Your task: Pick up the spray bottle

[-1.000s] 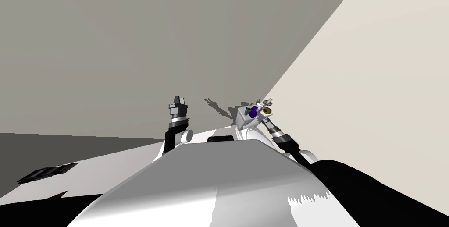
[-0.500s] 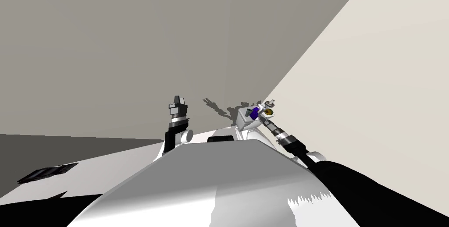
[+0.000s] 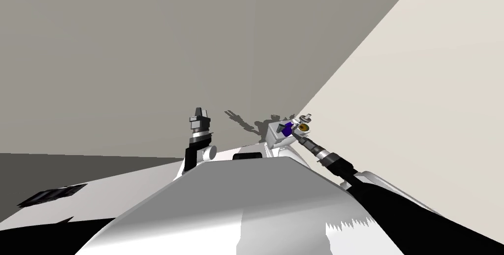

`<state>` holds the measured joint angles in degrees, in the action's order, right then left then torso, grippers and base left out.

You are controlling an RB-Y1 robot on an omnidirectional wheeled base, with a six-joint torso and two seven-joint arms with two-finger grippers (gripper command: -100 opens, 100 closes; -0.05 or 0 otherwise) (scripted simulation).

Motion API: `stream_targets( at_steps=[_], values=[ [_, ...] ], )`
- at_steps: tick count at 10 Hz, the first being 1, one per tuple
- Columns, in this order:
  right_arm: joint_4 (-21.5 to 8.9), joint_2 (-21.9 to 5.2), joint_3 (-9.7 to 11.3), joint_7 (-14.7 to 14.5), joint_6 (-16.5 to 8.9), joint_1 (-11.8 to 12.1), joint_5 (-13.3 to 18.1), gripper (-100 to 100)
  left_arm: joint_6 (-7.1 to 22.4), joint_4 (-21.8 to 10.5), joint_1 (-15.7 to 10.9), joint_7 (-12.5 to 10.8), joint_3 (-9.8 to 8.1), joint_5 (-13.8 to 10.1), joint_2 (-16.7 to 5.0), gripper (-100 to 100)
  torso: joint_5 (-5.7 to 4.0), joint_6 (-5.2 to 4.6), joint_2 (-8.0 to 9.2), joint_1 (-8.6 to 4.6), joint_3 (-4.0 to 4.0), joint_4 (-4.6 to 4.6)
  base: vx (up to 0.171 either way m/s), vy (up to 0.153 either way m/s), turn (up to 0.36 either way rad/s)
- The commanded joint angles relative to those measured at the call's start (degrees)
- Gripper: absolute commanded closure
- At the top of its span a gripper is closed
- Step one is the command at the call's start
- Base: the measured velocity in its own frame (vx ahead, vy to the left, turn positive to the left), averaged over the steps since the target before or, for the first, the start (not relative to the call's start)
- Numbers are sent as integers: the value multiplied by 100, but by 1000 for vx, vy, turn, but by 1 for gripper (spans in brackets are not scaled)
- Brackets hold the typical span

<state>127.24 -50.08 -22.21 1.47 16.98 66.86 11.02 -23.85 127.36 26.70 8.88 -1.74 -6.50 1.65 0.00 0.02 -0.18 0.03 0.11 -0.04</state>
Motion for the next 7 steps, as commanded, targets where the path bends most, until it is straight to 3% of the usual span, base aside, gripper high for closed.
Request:
stream_targets(
  at_steps=[1,2,4,7],
  values=[
    [-37,-286,-134,25,-129,210,62,-100,0,0,0,0,0,0,0,0,0,0,0,0,0,0,39,7,13],
    [-37,-347,-134,25,-129,210,62,-100,0,0,0,0,0,0,0,0,1,0,1,1,-1,0,28,2,6],
    [-132,-741,-371,75,-316,559,159,-100,0,0,0,0,0,0,0,0,0,0,5,-2,-3,1,42,3,17],
    [-180,-1131,-487,99,-407,729,207,-100,0,0,0,0,0,0,0,0,0,0,0,0,0,0,40,6,9]
  ],
)
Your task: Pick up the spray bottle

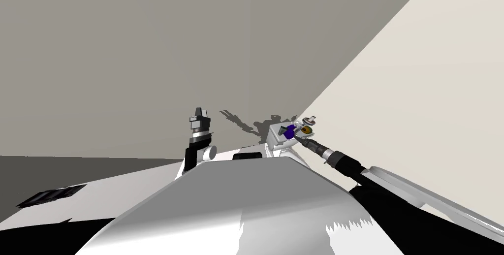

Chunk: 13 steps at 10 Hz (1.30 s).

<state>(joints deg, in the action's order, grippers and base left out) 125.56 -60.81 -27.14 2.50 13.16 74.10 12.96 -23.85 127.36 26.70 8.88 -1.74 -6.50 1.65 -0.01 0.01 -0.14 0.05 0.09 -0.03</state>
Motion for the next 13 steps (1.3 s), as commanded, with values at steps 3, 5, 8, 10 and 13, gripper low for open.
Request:
stream_targets(
  at_steps=[3,5,8,10,13],
  values=[
    [-103,-555,-217,43,-199,332,105,-100,0,0,0,0,0,0,0,0,1,0,-5,3,3,-1,41,15,13],
    [-187,-936,-425,87,-362,638,191,-100,0,0,0,0,0,0,0,0,1,0,-2,1,1,0,45,11,16],
    [-257,-1402,-611,126,-506,911,267,-100,0,0,0,0,0,0,0,0,0,0,-2,1,1,0,40,9,10],
    [-286,-1621,-693,143,-569,1033,301,-100,0,0,0,0,0,0,0,0,0,0,-6,0,4,-1,42,6,9],
    [-349,-2060,-888,183,-718,1324,382,-100,0,0,0,0,0,0,0,0,0,0,2,1,-1,0,29,8,10]
  ],
)
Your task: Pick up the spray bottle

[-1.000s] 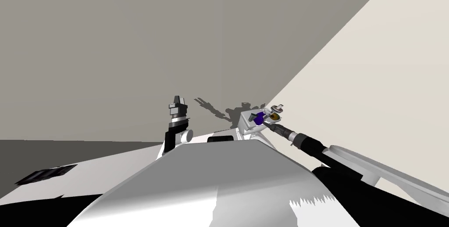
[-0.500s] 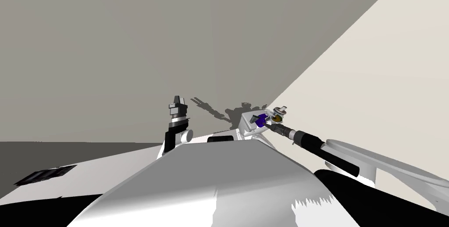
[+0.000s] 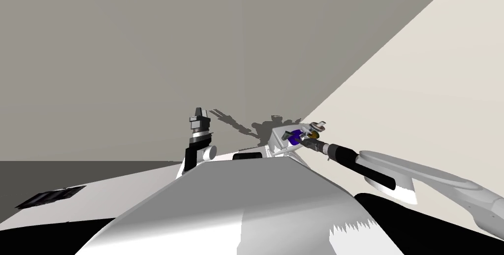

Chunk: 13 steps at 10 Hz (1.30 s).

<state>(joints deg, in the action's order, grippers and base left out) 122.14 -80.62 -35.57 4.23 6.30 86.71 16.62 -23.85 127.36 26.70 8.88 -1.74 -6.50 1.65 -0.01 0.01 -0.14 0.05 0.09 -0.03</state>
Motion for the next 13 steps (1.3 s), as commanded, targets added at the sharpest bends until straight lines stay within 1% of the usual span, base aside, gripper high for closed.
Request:
stream_targets(
  at_steps=[1,2,3,4,5,6,7,9,10,11,13],
  values=[
    [-20,-177,-90,18,-66,132,35,-100,0,0,0,0,0,0,0,0,0,0,0,0,0,0,31,4,8],
    [-36,-295,-149,30,-110,220,60,-100,0,0,0,0,0,0,0,0,0,0,1,-1,0,0,29,3,11],
    [-29,-223,-103,20,-79,157,45,-100,0,0,0,0,0,0,0,0,-1,0,2,-2,-1,0,14,1,4],
    [-30,-234,-109,22,-90,165,48,0,0,0,0,0,0,0,0,0,-1,-1,8,-2,-4,2,0,0,0],
    [-113,-160,93,-33,-79,-2,64,-100,0,0,0,0,0,0,0,0,-1,-2,13,-3,-7,3,17,8,91],
    [-168,-111,227,-70,-73,-112,74,-100,0,0,-1,0,0,0,0,0,-1,0,10,-1,-6,3,29,16,100],
    [-196,-87,294,-88,-69,-168,80,-100,0,0,0,0,0,0,0,0,0,-1,7,1,-4,2,24,13,47],
    [-306,10,562,-161,-57,-389,101,-100,0,0,0,0,0,0,0,0,-1,-1,7,0,-4,2,24,11,70],
    [-280,-23,477,-134,-55,-322,93,-100,0,0,0,0,0,0,0,0,0,0,6,0,-4,2,11,4,17],
    [-285,-19,488,-140,-53,-331,93,100,0,0,0,0,0,0,0,0,0,-2,10,-1,-6,2,0,0,0],
    [-287,-19,485,-140,-54,-330,93,100,0,0,0,0,0,0,0,0,-4,-1,13,-7,-7,2,0,0,0]
  ],
)
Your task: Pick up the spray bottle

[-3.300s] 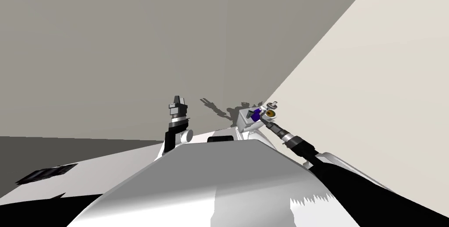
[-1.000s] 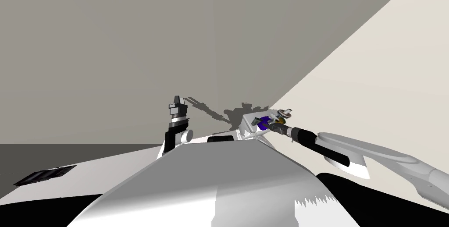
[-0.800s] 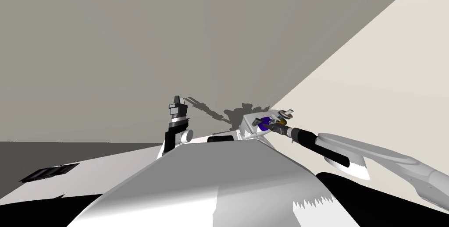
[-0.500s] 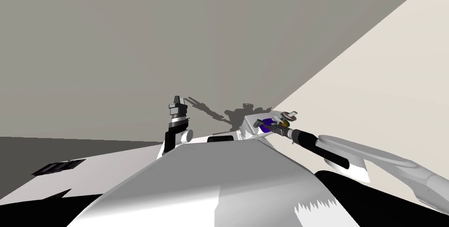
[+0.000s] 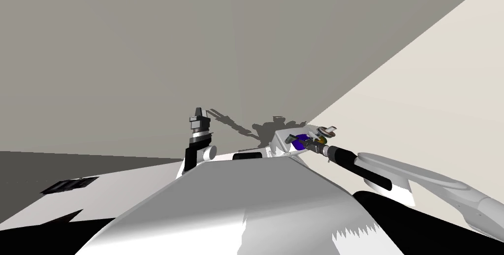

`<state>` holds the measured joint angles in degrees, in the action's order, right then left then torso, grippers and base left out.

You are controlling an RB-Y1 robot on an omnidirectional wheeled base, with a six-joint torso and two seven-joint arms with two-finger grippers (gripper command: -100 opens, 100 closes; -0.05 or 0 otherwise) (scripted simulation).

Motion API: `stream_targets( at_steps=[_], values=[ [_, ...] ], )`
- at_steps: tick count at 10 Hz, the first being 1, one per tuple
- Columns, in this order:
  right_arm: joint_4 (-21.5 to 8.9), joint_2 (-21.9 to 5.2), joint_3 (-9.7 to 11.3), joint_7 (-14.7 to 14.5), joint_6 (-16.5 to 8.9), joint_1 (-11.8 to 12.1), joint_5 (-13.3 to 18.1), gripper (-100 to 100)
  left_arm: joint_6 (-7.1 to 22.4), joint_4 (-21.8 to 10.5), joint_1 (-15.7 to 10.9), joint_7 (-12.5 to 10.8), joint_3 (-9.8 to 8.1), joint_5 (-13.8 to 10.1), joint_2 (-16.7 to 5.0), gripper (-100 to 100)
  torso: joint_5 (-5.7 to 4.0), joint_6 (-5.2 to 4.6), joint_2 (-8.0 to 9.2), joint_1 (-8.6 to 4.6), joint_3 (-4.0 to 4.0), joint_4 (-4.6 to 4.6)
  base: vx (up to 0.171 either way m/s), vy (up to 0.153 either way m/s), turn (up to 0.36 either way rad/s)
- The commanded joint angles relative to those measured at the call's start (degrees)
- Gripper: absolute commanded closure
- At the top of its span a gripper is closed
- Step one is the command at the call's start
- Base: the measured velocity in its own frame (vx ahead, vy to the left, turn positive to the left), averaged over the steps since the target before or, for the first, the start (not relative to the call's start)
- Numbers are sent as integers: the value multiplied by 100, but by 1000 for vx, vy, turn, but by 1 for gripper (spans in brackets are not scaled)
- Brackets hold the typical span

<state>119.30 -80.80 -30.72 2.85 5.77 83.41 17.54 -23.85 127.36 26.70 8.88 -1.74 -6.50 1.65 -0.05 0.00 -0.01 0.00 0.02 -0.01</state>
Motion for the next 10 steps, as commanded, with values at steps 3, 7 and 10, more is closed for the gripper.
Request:
stream_targets(
  at_steps=[3,7,10],
  values=[
    [0,0,0,0,0,0,0,0,0,0,0,0,0,0,0,0,0,0,0,0,0,0,0,0,0],
    [199,-166,-460,124,-29,384,-34,100,-1,0,1,0,-2,0,0,0,1,-8,11,-4,-7,3,-24,-10,-76],
    [223,-200,-520,145,-40,431,-42,0,-1,0,1,0,-2,0,0,0,0,-4,5,-3,-3,2,-12,-6,-25]
  ],
)
